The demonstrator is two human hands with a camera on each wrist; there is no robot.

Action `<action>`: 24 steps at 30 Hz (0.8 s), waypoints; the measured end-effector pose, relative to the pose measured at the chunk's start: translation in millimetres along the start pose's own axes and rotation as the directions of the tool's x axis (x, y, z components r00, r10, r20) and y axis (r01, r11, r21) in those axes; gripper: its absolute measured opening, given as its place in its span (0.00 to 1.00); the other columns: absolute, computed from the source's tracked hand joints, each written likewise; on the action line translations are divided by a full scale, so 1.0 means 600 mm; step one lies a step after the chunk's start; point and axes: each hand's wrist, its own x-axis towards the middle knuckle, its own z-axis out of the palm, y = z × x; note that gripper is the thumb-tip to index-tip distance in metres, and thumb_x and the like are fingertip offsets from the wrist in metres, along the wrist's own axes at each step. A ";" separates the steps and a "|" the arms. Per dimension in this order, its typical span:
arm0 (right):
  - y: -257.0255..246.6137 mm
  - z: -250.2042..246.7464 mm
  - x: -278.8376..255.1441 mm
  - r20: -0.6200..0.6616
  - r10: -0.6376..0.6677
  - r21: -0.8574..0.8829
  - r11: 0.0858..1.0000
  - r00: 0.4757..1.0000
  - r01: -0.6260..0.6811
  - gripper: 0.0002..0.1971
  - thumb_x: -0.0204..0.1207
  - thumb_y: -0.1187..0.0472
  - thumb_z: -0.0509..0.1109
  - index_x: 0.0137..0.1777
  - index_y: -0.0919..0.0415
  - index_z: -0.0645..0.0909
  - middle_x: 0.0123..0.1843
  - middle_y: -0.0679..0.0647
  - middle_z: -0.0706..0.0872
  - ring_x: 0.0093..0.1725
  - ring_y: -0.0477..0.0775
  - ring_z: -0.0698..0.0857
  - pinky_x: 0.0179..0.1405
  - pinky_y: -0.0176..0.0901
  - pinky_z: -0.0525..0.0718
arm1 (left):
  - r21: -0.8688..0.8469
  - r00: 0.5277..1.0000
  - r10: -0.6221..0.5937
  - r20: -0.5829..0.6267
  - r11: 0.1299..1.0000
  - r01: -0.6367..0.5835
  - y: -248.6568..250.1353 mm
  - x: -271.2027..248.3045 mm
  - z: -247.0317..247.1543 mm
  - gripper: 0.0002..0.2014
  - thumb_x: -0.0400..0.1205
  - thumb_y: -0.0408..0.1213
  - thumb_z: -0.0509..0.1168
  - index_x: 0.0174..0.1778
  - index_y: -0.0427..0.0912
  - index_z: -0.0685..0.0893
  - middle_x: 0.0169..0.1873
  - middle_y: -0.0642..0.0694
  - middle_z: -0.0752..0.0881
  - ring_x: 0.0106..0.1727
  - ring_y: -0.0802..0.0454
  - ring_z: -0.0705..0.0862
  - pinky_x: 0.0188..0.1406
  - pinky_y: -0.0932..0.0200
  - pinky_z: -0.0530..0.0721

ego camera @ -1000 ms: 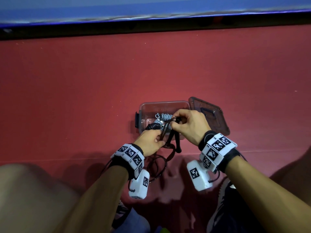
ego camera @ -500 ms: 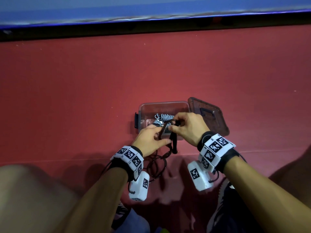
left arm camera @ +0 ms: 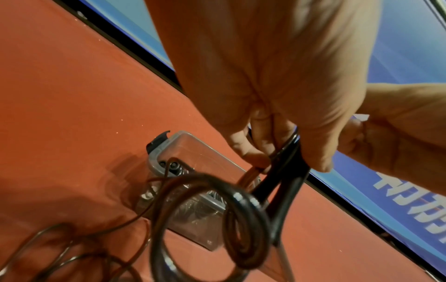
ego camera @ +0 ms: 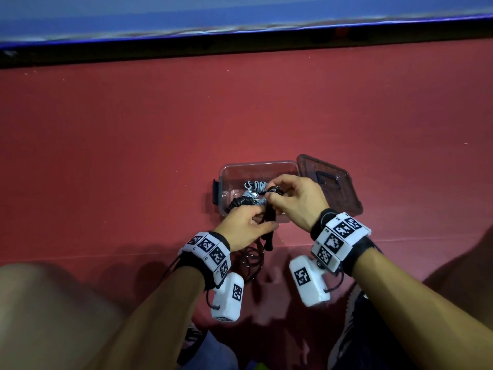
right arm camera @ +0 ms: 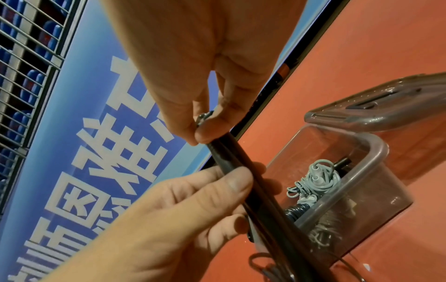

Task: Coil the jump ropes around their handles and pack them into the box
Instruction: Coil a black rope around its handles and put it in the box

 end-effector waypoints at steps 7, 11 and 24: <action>-0.003 0.003 -0.003 0.018 0.011 0.046 0.999 1.000 -0.012 0.05 0.70 0.57 0.76 0.44 0.46 0.87 0.34 0.48 0.91 0.32 0.46 0.90 0.46 0.51 0.92 | 0.026 1.000 0.009 -0.007 1.000 -0.009 0.009 -0.003 -0.004 0.07 0.85 0.37 0.70 0.57 0.40 0.88 0.37 0.51 0.92 0.36 0.62 0.88 0.45 0.60 0.85; -0.006 0.004 -0.003 0.039 -0.003 0.023 1.000 0.999 0.002 0.05 0.71 0.58 0.77 0.45 0.47 0.87 0.34 0.48 0.91 0.31 0.43 0.89 0.45 0.48 0.91 | -0.020 1.000 -0.002 -0.016 1.000 0.001 0.007 -0.002 -0.005 0.04 0.85 0.31 0.69 0.54 0.39 0.88 0.25 0.64 0.85 0.27 0.72 0.81 0.35 0.75 0.75; -0.003 0.010 0.000 0.061 -0.015 -0.052 0.998 0.998 0.018 0.07 0.73 0.51 0.76 0.48 0.50 0.83 0.36 0.48 0.89 0.36 0.47 0.89 0.46 0.48 0.89 | -0.160 1.000 -0.024 -0.002 0.987 0.024 0.007 -0.004 0.000 0.07 0.84 0.31 0.71 0.54 0.47 0.88 0.51 0.43 0.93 0.55 0.52 0.91 0.63 0.58 0.86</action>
